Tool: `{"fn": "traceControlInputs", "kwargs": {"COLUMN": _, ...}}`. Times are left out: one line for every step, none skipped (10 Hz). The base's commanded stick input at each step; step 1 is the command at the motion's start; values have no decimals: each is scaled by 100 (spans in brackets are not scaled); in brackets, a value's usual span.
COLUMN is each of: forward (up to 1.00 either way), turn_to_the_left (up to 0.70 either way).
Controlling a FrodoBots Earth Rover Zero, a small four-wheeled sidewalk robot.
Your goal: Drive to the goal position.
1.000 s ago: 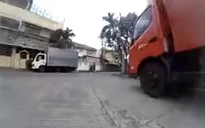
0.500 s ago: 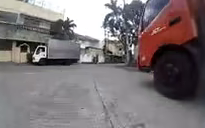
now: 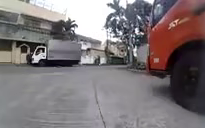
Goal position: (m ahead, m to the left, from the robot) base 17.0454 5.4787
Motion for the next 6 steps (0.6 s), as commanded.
{"fn": "traceControlInputs", "kwargs": {"forward": 100, "turn_to_the_left": -5}}
{"fn": "traceControlInputs", "kwargs": {"forward": 100, "turn_to_the_left": -11}}
{"fn": "traceControlInputs", "kwargs": {"forward": 100, "turn_to_the_left": -17}}
{"fn": "traceControlInputs", "kwargs": {"forward": 100, "turn_to_the_left": -23}}
{"fn": "traceControlInputs", "kwargs": {"forward": 100, "turn_to_the_left": -29}}
{"fn": "traceControlInputs", "kwargs": {"forward": 100, "turn_to_the_left": -35}}
